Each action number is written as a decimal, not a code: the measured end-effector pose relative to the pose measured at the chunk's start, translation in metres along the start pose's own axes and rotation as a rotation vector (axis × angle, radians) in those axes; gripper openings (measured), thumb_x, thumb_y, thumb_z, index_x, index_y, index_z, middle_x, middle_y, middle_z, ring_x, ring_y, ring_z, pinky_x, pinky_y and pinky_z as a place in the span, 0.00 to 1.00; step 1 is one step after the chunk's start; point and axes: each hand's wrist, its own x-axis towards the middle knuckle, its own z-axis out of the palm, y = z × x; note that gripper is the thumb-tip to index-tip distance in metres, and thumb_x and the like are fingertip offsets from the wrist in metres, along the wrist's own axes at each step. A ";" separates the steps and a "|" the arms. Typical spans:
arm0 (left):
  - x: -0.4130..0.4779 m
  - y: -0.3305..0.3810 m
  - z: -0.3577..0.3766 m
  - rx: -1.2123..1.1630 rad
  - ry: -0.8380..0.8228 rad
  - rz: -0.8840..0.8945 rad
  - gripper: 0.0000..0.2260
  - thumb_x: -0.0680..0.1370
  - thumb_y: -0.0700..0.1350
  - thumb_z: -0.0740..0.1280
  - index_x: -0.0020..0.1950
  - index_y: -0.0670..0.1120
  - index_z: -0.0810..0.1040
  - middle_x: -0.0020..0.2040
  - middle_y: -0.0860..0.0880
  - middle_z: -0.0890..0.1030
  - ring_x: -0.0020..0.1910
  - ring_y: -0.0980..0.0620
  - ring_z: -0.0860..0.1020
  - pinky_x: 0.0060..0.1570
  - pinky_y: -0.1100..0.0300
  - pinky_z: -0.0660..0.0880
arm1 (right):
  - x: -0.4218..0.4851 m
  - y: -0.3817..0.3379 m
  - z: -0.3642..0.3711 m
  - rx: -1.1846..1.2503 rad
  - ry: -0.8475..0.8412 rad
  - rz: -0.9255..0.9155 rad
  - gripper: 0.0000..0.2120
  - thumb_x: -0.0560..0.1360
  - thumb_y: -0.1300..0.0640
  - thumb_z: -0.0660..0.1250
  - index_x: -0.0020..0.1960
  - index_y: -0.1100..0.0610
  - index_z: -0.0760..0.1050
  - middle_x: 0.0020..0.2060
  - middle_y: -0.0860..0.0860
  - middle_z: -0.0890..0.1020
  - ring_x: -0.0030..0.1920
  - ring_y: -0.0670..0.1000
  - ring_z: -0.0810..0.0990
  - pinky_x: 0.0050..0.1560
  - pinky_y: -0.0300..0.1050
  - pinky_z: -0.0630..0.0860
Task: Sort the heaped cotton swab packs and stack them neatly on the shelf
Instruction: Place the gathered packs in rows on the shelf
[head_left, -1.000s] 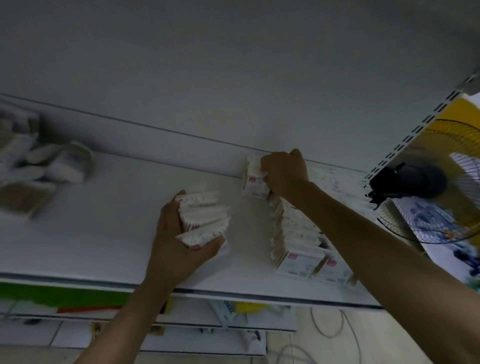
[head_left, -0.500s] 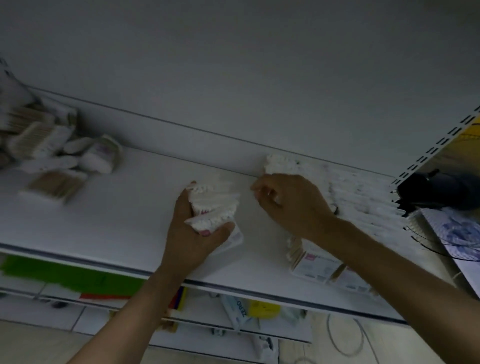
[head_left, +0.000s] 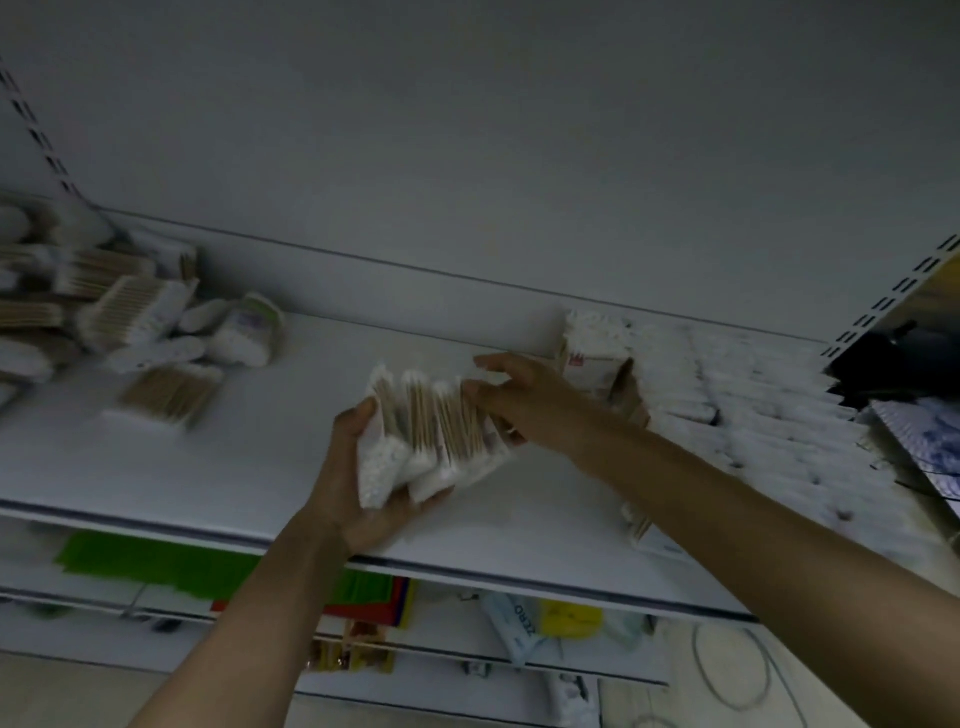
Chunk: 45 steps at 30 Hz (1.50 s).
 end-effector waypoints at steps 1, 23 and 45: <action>0.002 -0.001 -0.005 -0.060 -0.037 -0.003 0.28 0.50 0.57 0.82 0.47 0.48 0.86 0.49 0.44 0.84 0.47 0.46 0.83 0.50 0.47 0.80 | 0.001 -0.002 0.000 -0.018 -0.007 -0.017 0.14 0.77 0.53 0.67 0.61 0.53 0.73 0.34 0.52 0.77 0.29 0.45 0.73 0.32 0.38 0.72; 0.013 0.001 -0.007 -0.206 -0.027 -0.212 0.27 0.60 0.50 0.82 0.56 0.43 0.83 0.60 0.42 0.80 0.57 0.44 0.81 0.51 0.47 0.79 | 0.006 0.044 -0.115 -1.123 0.454 -0.326 0.06 0.72 0.57 0.69 0.49 0.55 0.78 0.49 0.51 0.78 0.52 0.53 0.73 0.48 0.43 0.60; 0.009 -0.001 0.007 -0.245 0.014 -0.216 0.33 0.50 0.46 0.86 0.53 0.41 0.85 0.60 0.41 0.81 0.54 0.43 0.82 0.51 0.46 0.80 | 0.002 0.026 -0.095 -1.470 0.529 -0.329 0.20 0.77 0.45 0.63 0.65 0.51 0.70 0.58 0.51 0.77 0.59 0.54 0.73 0.60 0.48 0.62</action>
